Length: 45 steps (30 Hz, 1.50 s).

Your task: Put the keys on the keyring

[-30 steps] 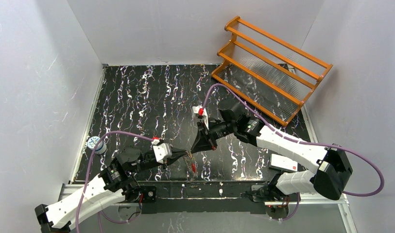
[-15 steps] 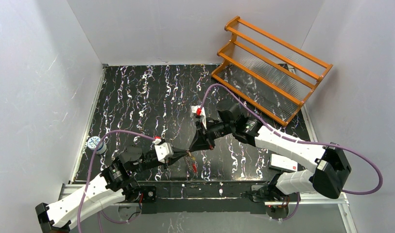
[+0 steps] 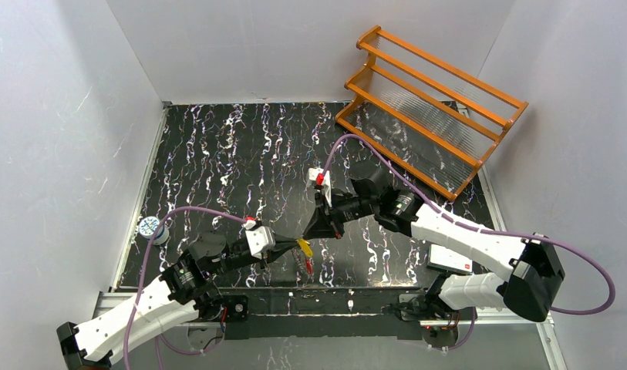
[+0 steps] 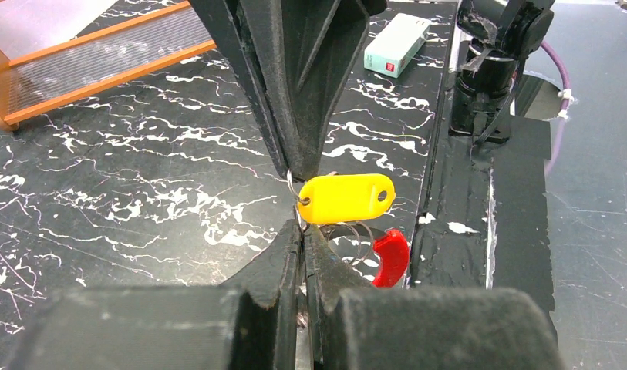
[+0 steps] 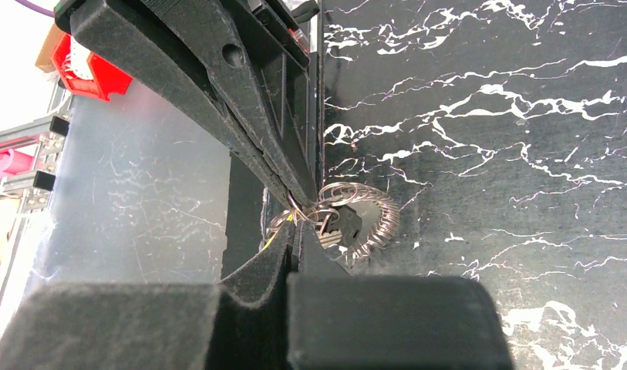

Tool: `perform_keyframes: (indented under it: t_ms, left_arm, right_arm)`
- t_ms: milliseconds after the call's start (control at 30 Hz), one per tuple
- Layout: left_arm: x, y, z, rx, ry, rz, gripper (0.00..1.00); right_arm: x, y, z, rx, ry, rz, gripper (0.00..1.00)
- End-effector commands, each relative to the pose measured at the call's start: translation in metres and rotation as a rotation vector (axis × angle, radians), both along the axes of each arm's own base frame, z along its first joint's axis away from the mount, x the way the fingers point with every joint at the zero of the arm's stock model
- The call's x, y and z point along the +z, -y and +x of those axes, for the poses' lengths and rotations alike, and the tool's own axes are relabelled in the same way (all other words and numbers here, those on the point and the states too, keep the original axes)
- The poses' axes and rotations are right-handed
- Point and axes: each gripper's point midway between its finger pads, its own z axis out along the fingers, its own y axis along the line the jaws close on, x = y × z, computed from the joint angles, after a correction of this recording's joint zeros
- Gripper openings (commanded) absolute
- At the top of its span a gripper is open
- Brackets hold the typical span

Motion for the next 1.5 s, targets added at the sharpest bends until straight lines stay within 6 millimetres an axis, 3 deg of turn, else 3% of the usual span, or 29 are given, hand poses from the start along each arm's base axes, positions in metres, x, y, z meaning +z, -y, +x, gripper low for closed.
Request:
perform_keyframes:
  t_ms: [0,733,1467]
  left_arm:
    - [0.021,0.003,-0.002,-0.008,0.017,-0.078,0.0]
    - [0.034,0.001,-0.002,0.013,0.003,-0.163,0.0]
    - [0.035,0.002,-0.003,0.003,0.013,-0.175,0.0]
  right_arm:
    - [0.01,0.001,0.001,-0.003,0.054,0.043,0.01]
    - [-0.005,0.003,0.013,-0.055,0.071,-0.035,0.01]
    - [-0.009,0.0,0.003,0.017,0.012,-0.049,0.01]
